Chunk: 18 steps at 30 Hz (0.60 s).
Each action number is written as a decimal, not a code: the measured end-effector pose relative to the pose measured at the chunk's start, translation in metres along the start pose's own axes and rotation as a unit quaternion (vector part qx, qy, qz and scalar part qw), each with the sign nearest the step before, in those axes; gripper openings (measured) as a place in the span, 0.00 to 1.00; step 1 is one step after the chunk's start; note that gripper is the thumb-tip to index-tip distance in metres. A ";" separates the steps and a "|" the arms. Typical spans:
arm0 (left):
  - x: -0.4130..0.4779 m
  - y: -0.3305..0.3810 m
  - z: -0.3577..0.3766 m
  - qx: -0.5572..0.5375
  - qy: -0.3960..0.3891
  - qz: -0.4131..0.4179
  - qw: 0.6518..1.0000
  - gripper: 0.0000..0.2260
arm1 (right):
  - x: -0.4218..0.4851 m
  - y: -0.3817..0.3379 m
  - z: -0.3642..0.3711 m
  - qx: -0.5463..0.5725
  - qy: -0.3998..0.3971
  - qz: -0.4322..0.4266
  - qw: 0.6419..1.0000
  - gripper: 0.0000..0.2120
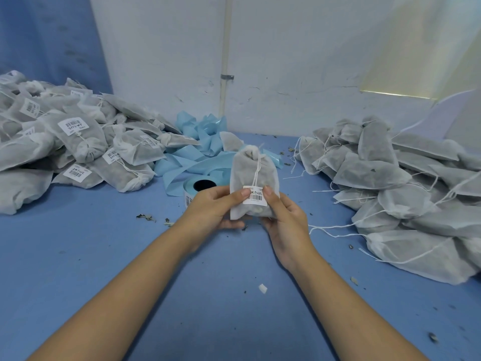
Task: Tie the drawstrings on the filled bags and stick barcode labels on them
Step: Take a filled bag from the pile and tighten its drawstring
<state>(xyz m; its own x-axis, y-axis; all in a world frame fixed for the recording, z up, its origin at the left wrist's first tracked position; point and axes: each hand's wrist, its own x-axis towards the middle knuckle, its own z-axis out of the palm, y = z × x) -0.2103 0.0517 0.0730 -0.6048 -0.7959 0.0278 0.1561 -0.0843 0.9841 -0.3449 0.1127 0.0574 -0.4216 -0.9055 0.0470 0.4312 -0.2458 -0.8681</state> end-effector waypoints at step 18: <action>0.000 0.018 -0.001 -0.047 0.001 0.052 0.998 0.10 | 0.007 0.003 -0.008 -0.017 0.003 0.048 0.999 0.05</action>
<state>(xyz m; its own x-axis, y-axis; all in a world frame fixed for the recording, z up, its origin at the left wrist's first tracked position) -0.2063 0.0496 0.0901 -0.5808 -0.8040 0.1278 0.2900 -0.0576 0.9553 -0.3529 0.1082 0.0518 -0.3841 -0.9224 -0.0402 0.4419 -0.1454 -0.8852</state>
